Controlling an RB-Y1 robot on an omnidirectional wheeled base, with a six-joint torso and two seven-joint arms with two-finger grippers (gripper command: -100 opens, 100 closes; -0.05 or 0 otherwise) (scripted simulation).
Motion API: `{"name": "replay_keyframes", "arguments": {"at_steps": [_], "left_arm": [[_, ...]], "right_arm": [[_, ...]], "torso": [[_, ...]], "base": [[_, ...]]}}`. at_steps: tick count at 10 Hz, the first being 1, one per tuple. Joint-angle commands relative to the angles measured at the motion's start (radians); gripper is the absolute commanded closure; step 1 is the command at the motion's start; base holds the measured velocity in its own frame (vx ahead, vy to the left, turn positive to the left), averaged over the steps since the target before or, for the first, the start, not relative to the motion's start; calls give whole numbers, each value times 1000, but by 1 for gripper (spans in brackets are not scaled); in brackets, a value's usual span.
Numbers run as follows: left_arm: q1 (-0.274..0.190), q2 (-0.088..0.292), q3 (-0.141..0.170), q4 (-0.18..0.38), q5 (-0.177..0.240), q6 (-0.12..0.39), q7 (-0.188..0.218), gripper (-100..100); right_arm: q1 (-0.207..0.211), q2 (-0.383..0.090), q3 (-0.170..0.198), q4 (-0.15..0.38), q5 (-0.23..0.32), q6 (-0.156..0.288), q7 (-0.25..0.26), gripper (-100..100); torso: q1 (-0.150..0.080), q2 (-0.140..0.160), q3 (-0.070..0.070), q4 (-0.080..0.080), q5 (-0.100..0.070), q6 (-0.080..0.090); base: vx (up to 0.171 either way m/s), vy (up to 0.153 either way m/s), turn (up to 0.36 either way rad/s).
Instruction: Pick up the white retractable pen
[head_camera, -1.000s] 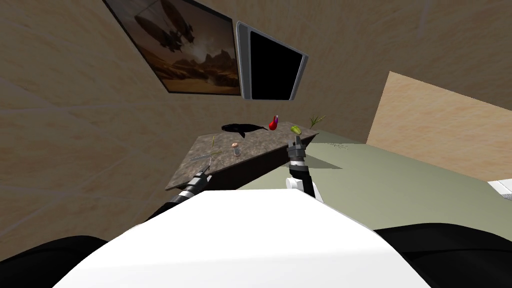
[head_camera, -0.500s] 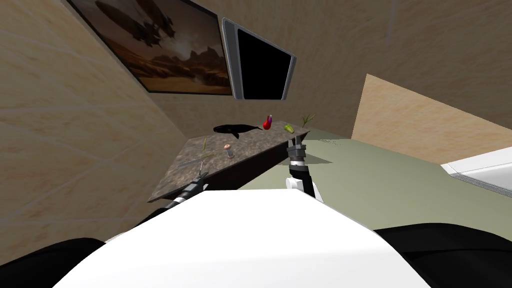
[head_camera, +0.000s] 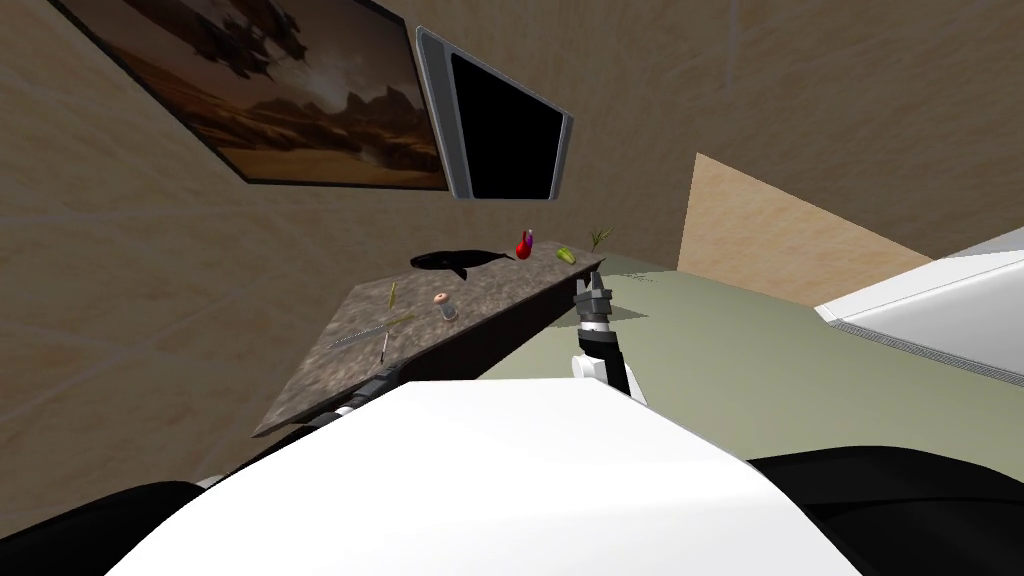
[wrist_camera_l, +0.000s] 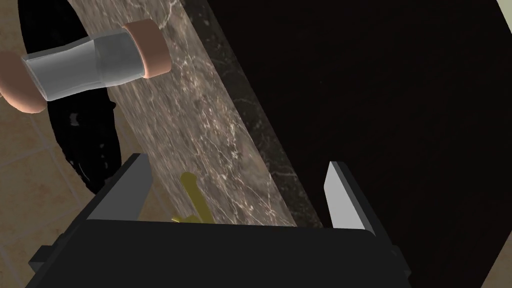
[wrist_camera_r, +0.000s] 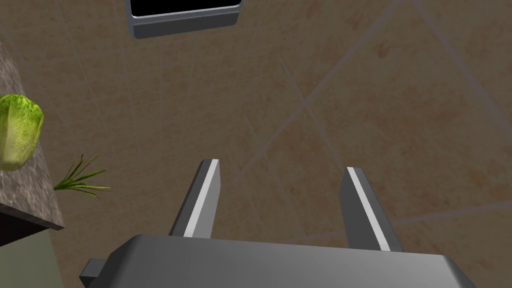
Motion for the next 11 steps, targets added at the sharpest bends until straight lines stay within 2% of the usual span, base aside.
{"name": "replay_keyframes", "arguments": {"at_steps": [1, 2, 3, 4, 5, 6, 8, 9, 10, 11], "left_arm": [[50, 50, 18, -6, 22, 50, 12, -100], [53, 67, 18, -6, 22, 57, 12, -100], [85, 99, 32, -6, 38, 90, 19, -100], [85, 114, 32, -6, 38, 90, 19, -100], [115, 151, 46, -4, 52, 122, 26, -100], [115, 159, 46, -4, 52, 122, 26, -100], [170, 228, 73, 1, 74, 176, 35, -100], [170, 248, 73, 1, 74, 182, 35, -100], [195, 283, 87, 5, 83, 209, 38, -100], [195, 290, 87, 5, 83, 209, 38, -100]], "right_arm": [[0, 0, 0, 0, 0, 0, 0, 0], [0, 0, 0, 0, 0, 0, 0, 0], [0, 0, 0, 0, 0, 0, 0, 0], [0, 0, 0, 0, 0, 0, 0, 0], [0, 0, 0, 0, 0, 0, 0, 0], [0, 0, 0, 0, 0, 0, 0, 0], [0, 0, 0, 0, 0, 0, 0, 0], [0, 0, 0, 0, 0, 0, 0, 0], [0, 0, 0, 0, 0, 0, 0, 0], [0, 0, 0, 0, 0, 0, 0, 0]], "torso": [[0, 0, 0, 0, 0, 0], [0, 0, 0, 0, 0, 0], [0, 0, 0, 0, 0, -1], [1, 0, 0, 0, 0, 0], [1, 1, 0, 0, 0, -1], [2, 1, 0, 0, 0, 0], [2, 1, 0, 0, 1, 0], [3, 0, 0, 0, 1, 0], [3, 1, 0, 0, 1, -1], [3, 1, 0, 0, 1, -1]], "base": [[25, -26, -316], [16, -11, -94], [15, -9, -175], [11, 0, -87], [14, 2, -175], [11, 8, -105], [11, 19, -243], [6, 30, -103], [6, 25, -143], [2, 25, -81]]}}
